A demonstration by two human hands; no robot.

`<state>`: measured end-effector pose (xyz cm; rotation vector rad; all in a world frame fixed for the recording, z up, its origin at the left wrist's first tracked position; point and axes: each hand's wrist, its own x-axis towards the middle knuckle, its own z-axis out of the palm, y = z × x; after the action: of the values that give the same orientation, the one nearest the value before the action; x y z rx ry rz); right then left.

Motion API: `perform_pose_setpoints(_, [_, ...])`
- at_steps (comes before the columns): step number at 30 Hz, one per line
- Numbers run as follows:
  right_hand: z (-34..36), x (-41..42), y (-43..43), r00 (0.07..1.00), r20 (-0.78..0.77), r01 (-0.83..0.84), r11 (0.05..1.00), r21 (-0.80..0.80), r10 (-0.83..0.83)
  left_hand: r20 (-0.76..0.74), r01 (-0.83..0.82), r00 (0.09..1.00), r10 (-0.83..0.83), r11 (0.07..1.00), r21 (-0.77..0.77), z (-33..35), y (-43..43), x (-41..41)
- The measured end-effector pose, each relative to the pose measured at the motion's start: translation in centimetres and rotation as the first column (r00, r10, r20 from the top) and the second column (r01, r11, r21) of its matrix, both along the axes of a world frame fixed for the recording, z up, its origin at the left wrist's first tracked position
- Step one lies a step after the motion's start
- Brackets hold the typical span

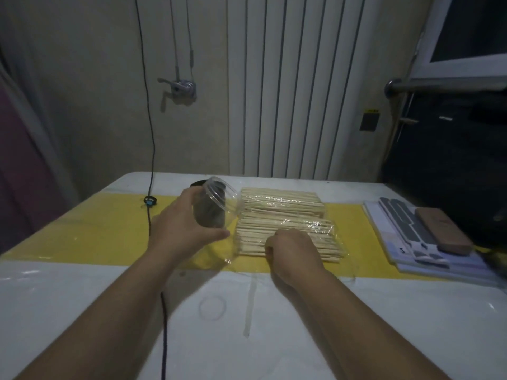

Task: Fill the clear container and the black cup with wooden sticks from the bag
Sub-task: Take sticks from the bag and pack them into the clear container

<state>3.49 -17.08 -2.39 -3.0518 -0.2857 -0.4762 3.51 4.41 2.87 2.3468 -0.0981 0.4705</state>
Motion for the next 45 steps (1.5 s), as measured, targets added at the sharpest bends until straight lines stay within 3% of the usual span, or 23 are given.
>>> perform_pose_setpoints(7, [-0.4,0.4,-0.4,0.997,-0.071,-0.011,0.985,0.174,0.024,0.039,0.103,0.994,-0.104,0.994,0.035,-1.0,0.6,-0.8])
perform_pose_setpoints(16, [-0.5,0.7,0.3,0.990,-0.131,-0.028,0.990,0.138,0.046,0.017,0.156,0.988,-0.156,0.987,-0.040,-2.2,1.2,0.2])
perform_pose_setpoints(25, [-0.1,0.6,0.3,0.976,-0.207,-0.016,0.975,0.220,0.062,-0.026,0.164,0.986,-0.166,0.983,-0.085,-2.5,2.0,0.8])
perform_pose_setpoints(32, [-0.3,0.5,0.3,0.982,-0.187,-0.002,0.990,0.142,0.029,-0.028,0.185,0.982,-0.189,0.977,-0.110,-2.3,2.1,0.7])
perform_pose_setpoints(37, [-0.5,0.6,0.3,0.985,-0.167,-0.008,0.970,0.244,0.050,-0.028,0.190,0.980,-0.195,0.973,-0.129,-2.3,2.0,0.6])
perform_pose_setpoints(45, [-0.6,0.2,0.7,0.991,-0.121,-0.051,0.998,0.038,0.055,-0.032,0.183,0.982,-0.188,0.976,-0.118,-2.3,1.9,0.5])
